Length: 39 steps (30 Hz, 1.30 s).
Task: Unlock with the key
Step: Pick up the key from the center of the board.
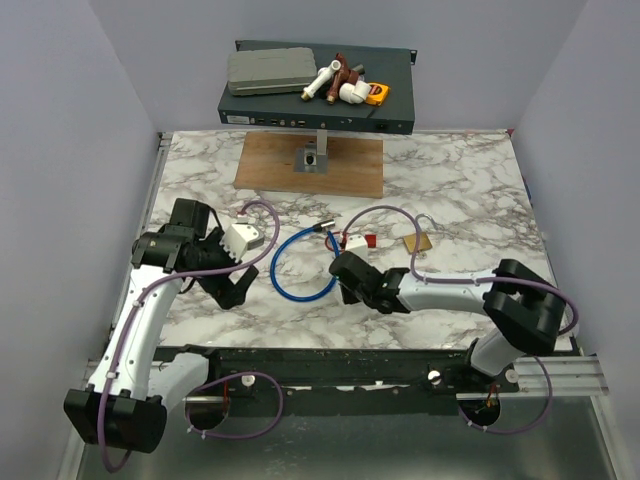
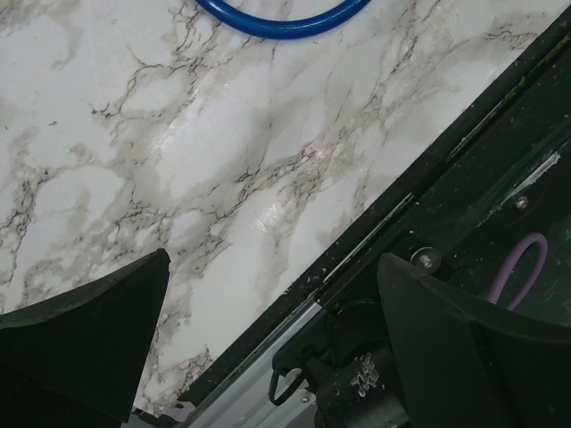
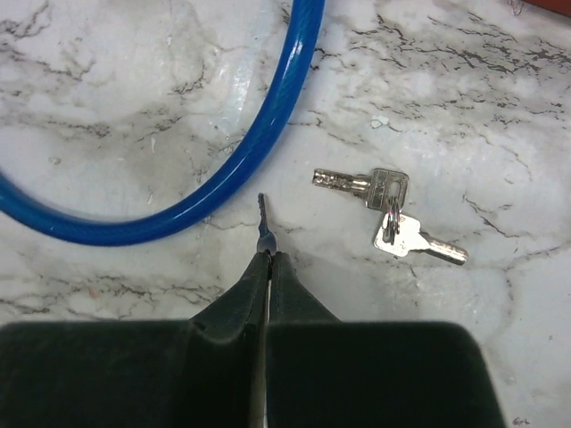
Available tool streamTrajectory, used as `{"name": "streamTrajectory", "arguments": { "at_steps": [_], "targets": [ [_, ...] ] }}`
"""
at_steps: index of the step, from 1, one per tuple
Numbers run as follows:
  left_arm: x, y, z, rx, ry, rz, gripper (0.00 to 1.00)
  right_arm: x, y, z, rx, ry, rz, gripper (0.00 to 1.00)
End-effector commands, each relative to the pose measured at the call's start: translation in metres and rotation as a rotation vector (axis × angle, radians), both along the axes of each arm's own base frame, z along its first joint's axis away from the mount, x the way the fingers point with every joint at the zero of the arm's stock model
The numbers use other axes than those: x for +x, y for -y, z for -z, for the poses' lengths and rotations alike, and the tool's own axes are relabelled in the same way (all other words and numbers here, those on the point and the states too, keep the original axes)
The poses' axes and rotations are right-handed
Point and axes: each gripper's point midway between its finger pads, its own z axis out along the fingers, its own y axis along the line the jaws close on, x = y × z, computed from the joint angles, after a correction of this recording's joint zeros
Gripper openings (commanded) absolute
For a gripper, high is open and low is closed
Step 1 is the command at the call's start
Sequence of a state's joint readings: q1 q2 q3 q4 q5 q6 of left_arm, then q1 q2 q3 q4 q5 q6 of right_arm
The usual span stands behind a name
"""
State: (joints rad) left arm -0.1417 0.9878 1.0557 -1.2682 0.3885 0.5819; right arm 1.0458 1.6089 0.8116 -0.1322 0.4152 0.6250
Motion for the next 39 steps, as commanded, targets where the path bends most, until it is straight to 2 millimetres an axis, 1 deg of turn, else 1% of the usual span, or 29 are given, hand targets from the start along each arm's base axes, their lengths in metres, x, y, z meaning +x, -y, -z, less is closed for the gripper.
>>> {"name": "streamTrajectory", "arguments": {
  "at_steps": [1,5,7,10,12,14,16,18,20,23,26,29,31,36,39],
  "targets": [
    [0.004,0.019,-0.011,-0.049,0.01,0.068,0.99,-0.015,-0.003,-0.018,0.036,-0.014,-0.102,0.01],
    [0.008,0.036,-0.024,-0.096,0.042,0.147,0.98,-0.025,-0.006,-0.037,0.074,-0.022,-0.176,0.01],
    [0.004,0.045,-0.031,-0.11,0.026,0.211,0.98,-0.032,-0.008,-0.046,0.094,-0.032,-0.217,0.01],
    [0.001,0.06,-0.044,-0.136,0.003,0.29,0.99,-0.045,-0.015,-0.067,0.153,-0.038,-0.318,0.01],
    [-0.001,0.074,-0.05,-0.2,-0.016,0.336,0.99,-0.052,-0.019,-0.085,0.196,-0.035,-0.37,0.01],
    [-0.005,0.089,-0.055,-0.27,-0.005,0.418,0.99,-0.059,-0.024,-0.103,0.23,-0.031,-0.43,0.01],
    [-0.006,0.101,-0.058,-0.311,0.013,0.486,0.99,-0.066,-0.03,-0.125,0.259,-0.027,-0.496,0.01],
    [-0.009,0.112,-0.067,-0.371,0.002,0.53,0.99,-0.07,-0.033,-0.143,0.272,-0.013,-0.54,0.01],
    [-0.011,0.122,-0.077,-0.44,-0.046,0.548,0.99,-0.074,-0.036,-0.159,0.285,-0.004,-0.594,0.01],
    [-0.017,0.136,-0.089,-0.543,-0.142,0.547,0.98,-0.079,-0.039,-0.178,0.298,0.014,-0.658,0.01],
    [-0.018,0.144,-0.095,-0.609,-0.192,0.547,0.99,-0.081,-0.043,-0.194,0.304,0.034,-0.711,0.01],
    [-0.012,0.148,-0.097,-0.631,-0.19,0.528,0.99,-0.081,-0.046,-0.208,0.307,0.059,-0.742,0.01],
    [-0.013,0.152,-0.104,-0.663,-0.196,0.53,0.98,-0.08,-0.048,-0.216,0.305,0.075,-0.752,0.01],
    [-0.019,0.159,-0.129,-0.751,-0.225,0.559,0.96,-0.077,-0.052,-0.234,0.322,0.121,-0.769,0.01],
    [-0.024,0.161,-0.135,-0.773,-0.248,0.564,0.94,-0.076,-0.055,-0.246,0.346,0.144,-0.778,0.01]
  ]
}}
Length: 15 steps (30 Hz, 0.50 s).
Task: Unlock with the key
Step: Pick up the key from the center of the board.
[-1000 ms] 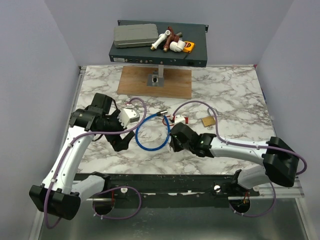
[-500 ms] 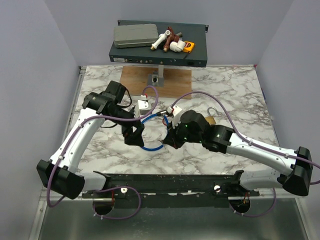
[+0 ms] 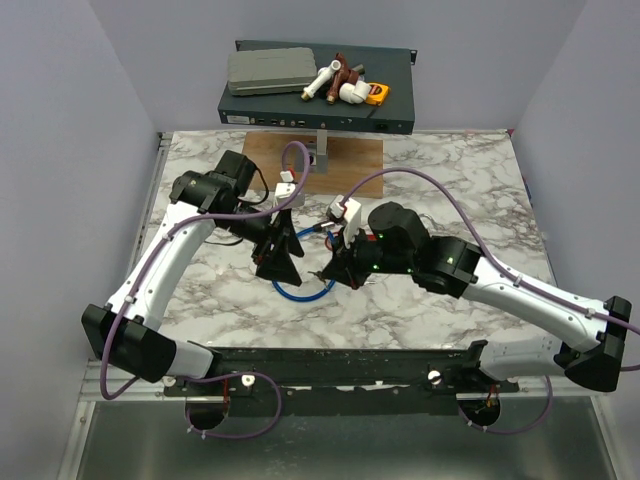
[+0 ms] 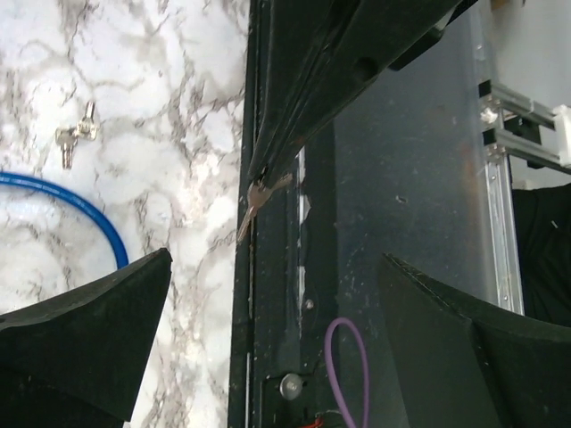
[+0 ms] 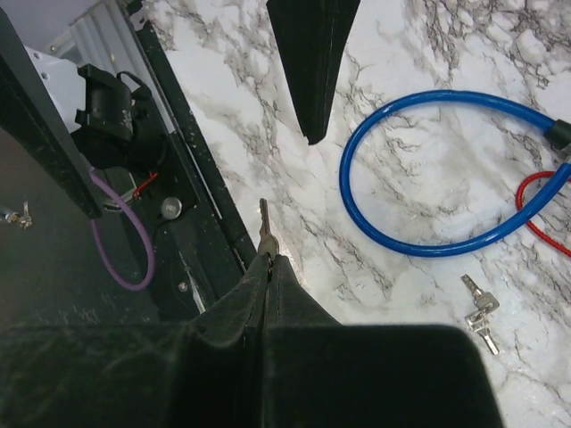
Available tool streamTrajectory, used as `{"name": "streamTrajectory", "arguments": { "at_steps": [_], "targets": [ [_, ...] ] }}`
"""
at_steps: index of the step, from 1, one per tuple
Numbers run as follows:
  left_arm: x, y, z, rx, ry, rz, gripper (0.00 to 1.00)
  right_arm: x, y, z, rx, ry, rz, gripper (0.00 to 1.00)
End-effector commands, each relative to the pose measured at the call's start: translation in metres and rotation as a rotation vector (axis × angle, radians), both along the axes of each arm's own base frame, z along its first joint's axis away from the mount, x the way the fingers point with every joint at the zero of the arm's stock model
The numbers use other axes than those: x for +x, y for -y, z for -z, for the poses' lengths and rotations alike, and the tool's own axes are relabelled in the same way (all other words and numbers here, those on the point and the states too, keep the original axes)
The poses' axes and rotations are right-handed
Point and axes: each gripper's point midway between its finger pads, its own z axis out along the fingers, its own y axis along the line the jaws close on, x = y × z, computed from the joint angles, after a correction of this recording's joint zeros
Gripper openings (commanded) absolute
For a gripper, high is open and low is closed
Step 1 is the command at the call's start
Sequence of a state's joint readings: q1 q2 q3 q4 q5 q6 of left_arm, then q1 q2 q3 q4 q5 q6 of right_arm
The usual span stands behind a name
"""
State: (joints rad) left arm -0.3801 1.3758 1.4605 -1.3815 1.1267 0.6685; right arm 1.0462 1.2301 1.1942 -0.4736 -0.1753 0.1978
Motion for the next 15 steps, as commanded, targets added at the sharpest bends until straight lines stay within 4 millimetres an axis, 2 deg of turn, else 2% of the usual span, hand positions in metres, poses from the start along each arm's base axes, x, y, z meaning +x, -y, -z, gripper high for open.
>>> {"name": "streamTrajectory", "arguments": {
  "at_steps": [1,11,15],
  "targets": [
    [-0.014,0.01,-0.028,-0.112,-0.059,0.049,0.93,-0.006,-0.004,-0.02,0.031,0.031,-0.056,0.01],
    [-0.013,0.014,-0.027,-0.099,-0.078,0.028,0.72,-0.006,-0.012,-0.047,0.099,0.07,-0.086,0.01],
    [-0.013,0.015,-0.029,-0.105,-0.07,0.016,0.59,-0.006,-0.013,-0.049,0.109,0.074,-0.087,0.01]
  ]
}}
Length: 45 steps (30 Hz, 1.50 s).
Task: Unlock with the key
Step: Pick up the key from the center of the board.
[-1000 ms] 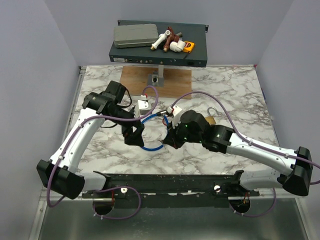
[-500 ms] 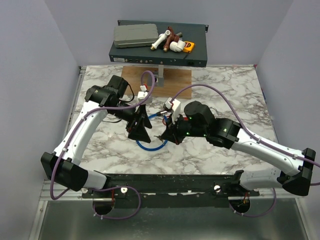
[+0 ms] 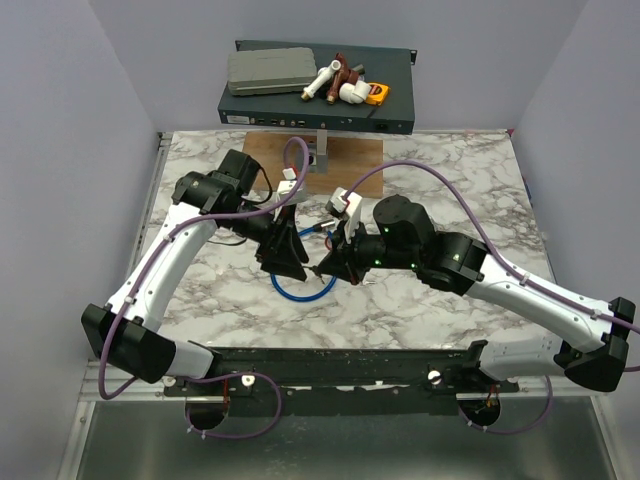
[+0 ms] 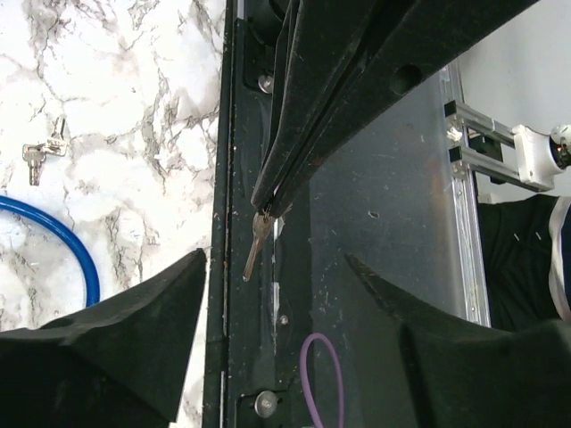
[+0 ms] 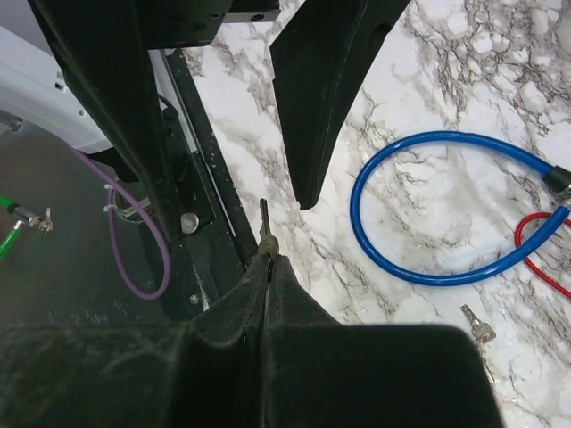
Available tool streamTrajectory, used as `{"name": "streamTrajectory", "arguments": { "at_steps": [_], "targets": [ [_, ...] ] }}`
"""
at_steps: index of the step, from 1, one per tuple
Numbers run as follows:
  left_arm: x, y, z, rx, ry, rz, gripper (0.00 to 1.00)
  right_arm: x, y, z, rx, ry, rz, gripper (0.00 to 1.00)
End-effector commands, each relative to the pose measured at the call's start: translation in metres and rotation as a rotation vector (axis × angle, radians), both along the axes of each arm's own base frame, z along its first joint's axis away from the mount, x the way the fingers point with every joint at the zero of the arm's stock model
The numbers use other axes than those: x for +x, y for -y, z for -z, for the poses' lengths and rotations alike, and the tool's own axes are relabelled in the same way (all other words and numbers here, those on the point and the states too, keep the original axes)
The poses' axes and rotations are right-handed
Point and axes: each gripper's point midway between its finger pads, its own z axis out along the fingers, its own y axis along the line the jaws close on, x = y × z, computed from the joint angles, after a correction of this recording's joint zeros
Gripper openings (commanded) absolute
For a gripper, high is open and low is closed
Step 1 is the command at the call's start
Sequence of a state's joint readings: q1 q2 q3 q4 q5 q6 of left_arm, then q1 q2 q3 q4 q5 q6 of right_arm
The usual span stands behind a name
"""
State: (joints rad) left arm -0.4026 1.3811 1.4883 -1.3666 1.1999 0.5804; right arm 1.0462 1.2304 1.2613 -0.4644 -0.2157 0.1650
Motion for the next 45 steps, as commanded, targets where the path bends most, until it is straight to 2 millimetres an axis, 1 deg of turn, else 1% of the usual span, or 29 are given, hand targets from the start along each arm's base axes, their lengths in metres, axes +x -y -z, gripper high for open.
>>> {"name": "streamTrajectory", "arguments": {
  "at_steps": [1,4,6,18,19,21,23,25,26,33,37,41,43,45],
  "targets": [
    [-0.005,0.005,-0.01,-0.048,0.009,0.002,0.55,-0.004,-0.006,-0.018,0.045,0.025,-0.035,0.01],
    [-0.005,0.004,-0.01,-0.037,0.015,-0.005,0.45,-0.002,-0.005,-0.019,0.054,0.032,-0.024,0.01],
    [-0.006,0.004,-0.009,-0.032,0.012,-0.006,0.42,-0.001,-0.005,-0.021,0.061,0.038,-0.019,0.01],
    [-0.014,0.004,-0.002,-0.007,-0.005,0.014,0.41,-0.004,-0.002,-0.031,0.092,0.046,-0.019,0.01],
    [-0.015,0.004,-0.003,-0.007,-0.001,0.015,0.39,-0.004,-0.002,-0.031,0.092,0.047,-0.02,0.01],
    [-0.014,0.004,-0.004,-0.006,0.003,0.016,0.3,-0.004,-0.002,-0.032,0.095,0.047,-0.02,0.01],
    [-0.013,0.005,-0.006,-0.006,0.011,0.015,0.18,-0.006,-0.002,-0.032,0.094,0.044,-0.027,0.01],
    [-0.011,0.005,-0.008,-0.002,0.025,0.01,0.03,-0.006,-0.002,-0.031,0.094,0.041,-0.027,0.01],
    [-0.011,0.005,-0.01,-0.001,0.031,0.008,0.0,-0.007,-0.002,-0.031,0.093,0.041,-0.029,0.01],
    [-0.01,-0.001,-0.01,0.036,0.086,0.005,0.0,-0.013,0.003,-0.028,0.084,0.025,-0.047,0.02],
    [-0.009,-0.008,-0.008,0.089,0.146,0.002,0.0,-0.018,0.007,-0.035,0.113,0.024,-0.049,0.09],
    [-0.007,-0.015,-0.009,0.148,0.257,0.001,0.0,-0.022,0.009,-0.045,0.14,0.028,-0.06,0.22],
    [-0.01,-0.017,-0.01,0.177,0.321,0.012,0.0,-0.022,0.01,-0.049,0.149,0.031,-0.061,0.29],
    [-0.015,-0.018,-0.012,0.195,0.367,0.026,0.0,-0.022,0.01,-0.056,0.168,0.038,-0.057,0.32]
  ]
}}
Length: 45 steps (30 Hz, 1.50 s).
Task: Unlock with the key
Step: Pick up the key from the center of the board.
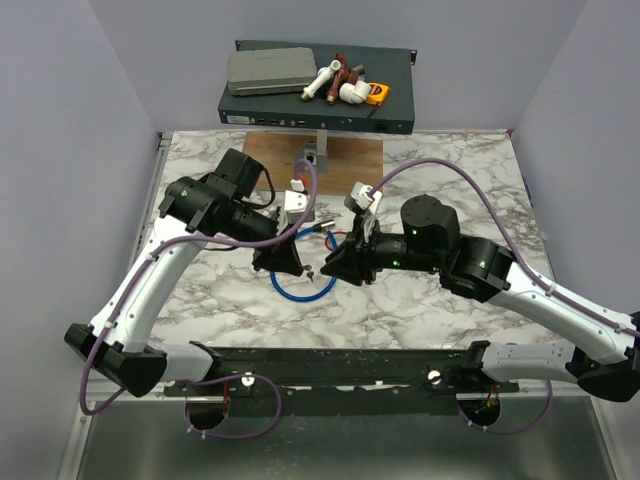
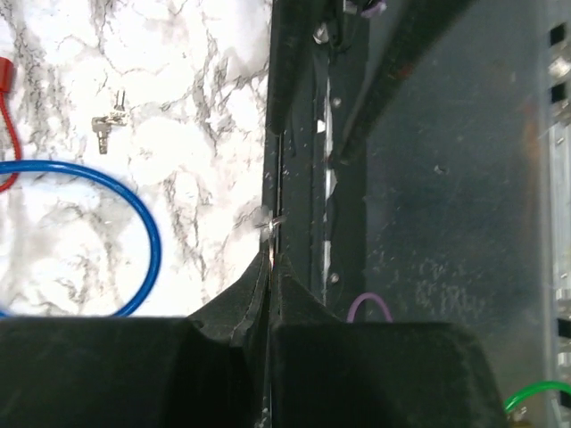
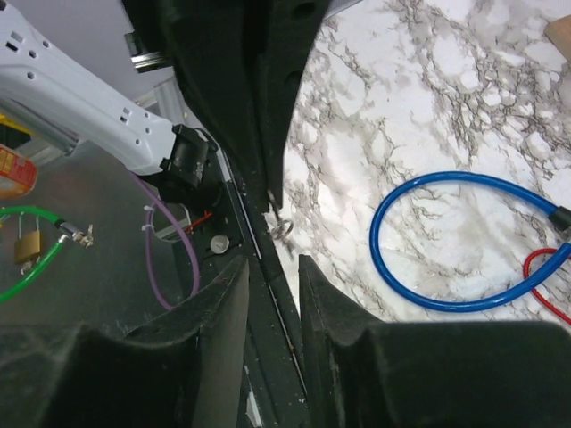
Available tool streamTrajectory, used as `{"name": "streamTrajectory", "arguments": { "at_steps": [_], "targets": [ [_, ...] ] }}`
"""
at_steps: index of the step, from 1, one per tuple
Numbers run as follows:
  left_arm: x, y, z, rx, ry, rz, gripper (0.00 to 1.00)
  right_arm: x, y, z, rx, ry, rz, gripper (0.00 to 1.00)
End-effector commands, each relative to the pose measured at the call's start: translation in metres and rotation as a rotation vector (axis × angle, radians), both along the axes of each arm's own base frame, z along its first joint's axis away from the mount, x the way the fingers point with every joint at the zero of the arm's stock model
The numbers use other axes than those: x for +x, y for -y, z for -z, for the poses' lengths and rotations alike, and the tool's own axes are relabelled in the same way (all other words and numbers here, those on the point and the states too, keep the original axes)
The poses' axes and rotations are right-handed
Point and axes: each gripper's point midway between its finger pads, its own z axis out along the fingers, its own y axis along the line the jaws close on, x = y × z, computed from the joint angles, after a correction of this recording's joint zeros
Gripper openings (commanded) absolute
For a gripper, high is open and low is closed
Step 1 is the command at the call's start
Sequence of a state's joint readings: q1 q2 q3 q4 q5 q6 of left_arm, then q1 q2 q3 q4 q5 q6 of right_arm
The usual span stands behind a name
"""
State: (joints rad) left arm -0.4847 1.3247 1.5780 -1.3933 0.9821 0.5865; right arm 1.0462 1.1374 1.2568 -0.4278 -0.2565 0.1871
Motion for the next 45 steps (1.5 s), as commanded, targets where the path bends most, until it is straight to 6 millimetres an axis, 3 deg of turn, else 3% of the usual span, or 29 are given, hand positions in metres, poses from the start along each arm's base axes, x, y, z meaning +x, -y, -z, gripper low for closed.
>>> {"name": "streamTrajectory", "arguments": {
  "at_steps": [1,8,12,21,33,38,45],
  "targets": [
    [-0.013,-0.012,-0.009,0.072,0.183,0.037,0.0,-0.007,-0.001,-0.021,0.059,0.013,-0.027,0.32],
    [-0.034,-0.013,-0.02,0.087,0.246,0.092,0.0,-0.011,-0.011,-0.033,0.149,0.024,-0.065,0.41],
    [-0.039,-0.012,-0.024,0.079,0.244,0.095,0.0,-0.026,-0.021,-0.041,0.226,0.024,-0.168,0.48],
    [-0.042,-0.012,-0.031,0.058,0.248,0.095,0.0,-0.038,-0.027,-0.026,0.236,0.026,-0.259,0.5],
    [-0.041,-0.009,-0.035,0.045,0.252,0.099,0.0,-0.036,-0.032,-0.015,0.233,0.022,-0.269,0.36],
    [-0.041,-0.009,-0.035,0.045,0.249,0.095,0.0,-0.038,-0.033,-0.013,0.238,0.013,-0.275,0.22],
    [-0.041,-0.007,-0.038,0.036,0.246,0.093,0.0,-0.04,-0.033,-0.018,0.292,0.039,-0.293,0.2]
  ]
}}
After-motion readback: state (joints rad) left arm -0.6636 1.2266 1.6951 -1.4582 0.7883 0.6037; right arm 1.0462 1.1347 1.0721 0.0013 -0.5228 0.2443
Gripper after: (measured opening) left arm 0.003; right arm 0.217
